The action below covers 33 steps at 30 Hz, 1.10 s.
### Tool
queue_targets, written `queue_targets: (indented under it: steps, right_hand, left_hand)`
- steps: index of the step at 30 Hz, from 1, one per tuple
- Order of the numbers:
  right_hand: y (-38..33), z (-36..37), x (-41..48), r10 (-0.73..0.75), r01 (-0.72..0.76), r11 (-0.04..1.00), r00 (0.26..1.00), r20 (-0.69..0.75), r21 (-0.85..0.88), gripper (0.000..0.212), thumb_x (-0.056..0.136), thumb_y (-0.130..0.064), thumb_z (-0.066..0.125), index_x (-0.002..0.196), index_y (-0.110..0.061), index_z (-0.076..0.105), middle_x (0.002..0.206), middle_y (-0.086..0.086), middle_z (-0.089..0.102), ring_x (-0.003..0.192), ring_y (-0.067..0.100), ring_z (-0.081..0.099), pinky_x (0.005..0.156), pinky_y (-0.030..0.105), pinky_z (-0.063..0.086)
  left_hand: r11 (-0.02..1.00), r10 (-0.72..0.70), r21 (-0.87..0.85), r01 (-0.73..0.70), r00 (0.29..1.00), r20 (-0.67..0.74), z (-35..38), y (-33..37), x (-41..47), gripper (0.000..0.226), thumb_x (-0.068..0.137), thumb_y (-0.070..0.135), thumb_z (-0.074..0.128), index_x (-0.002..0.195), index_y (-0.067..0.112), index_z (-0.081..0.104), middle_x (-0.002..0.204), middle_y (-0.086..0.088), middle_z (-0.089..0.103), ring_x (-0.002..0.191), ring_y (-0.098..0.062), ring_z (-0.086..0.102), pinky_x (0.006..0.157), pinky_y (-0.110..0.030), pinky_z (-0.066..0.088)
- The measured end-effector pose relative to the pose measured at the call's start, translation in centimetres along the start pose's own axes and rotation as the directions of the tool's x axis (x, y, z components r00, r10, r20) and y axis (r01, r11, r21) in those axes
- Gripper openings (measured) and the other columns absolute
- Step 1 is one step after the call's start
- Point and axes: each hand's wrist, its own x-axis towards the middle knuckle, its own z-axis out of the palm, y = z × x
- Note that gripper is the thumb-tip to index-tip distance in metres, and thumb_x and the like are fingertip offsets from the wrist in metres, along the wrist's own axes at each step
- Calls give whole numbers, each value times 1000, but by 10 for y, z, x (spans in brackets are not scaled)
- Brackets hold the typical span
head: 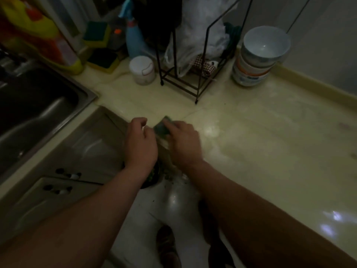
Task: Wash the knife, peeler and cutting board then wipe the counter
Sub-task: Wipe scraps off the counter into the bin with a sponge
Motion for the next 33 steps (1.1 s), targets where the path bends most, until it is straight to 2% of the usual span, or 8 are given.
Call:
queue_targets:
  steps: [4,9,17,23,25,27,30,33]
  right_hand:
    - [128,-84,-84,333,-366,925,910,-249,-103,54,98,-29,59,150,-33,48,139,12,61,115,35,59,95,45,53]
    - [209,-142,-263,756,-845,520,522,-395,-122,49,96,-42,49,144,-33,50,128,25,62,102,46,63,86,48,56]
    - [104,-71,-200,370,-396,906,912,-176,-151,60,93,-24,49,153,-34,48,149,9,53,123,29,50,97,37,46]
    - [266,-176,-320,790,-932,355,341,-509,-74,54,94,-33,50,148,-31,48,129,27,58,106,48,58,88,48,51]
    - [238,-154,-330,830,-946,323,283,-480,1,50,97,-33,53,146,-24,56,124,26,61,102,47,59,84,49,51]
    - [186,-116,-294,795,-863,503,439,-419,51,37,101,-40,53,135,-31,64,118,3,67,102,36,63,83,39,53]
    - [138,-78,-231,413,-442,886,890,-195,-142,53,99,-23,57,150,-36,50,142,3,55,124,28,52,99,35,46]
    - [221,-113,-175,479,-525,843,832,-281,-117,55,95,-11,53,147,-31,52,135,9,56,117,34,56,91,33,44]
  left_hand:
    - [997,66,-40,-62,993,99,8,7,-16,41,98,30,42,135,18,55,138,-5,57,125,-24,54,107,-43,46]
    - [983,180,-18,-181,953,246,43,25,-56,47,94,35,40,135,19,57,136,-5,60,127,-26,54,109,-48,45]
    - [935,282,88,-343,872,400,104,51,-101,35,100,23,50,134,16,58,135,-6,62,122,-29,58,106,-48,45]
    - [900,350,68,-431,805,478,146,82,-121,35,100,23,48,132,15,59,134,-8,63,121,-31,58,107,-49,45]
    - [897,359,50,-440,789,499,155,92,-128,39,100,27,42,133,16,59,134,-7,63,122,-30,58,108,-50,45]
    - [894,364,50,-446,786,499,162,98,-126,41,100,29,39,133,16,59,134,-7,63,122,-29,58,108,-50,44]
    - [898,347,81,-433,809,475,163,106,-109,38,103,27,41,135,17,58,136,-6,62,123,-29,57,108,-48,44]
    - [911,346,64,-407,841,415,153,109,-85,41,99,30,39,132,17,60,133,-6,64,122,-28,58,107,-47,45]
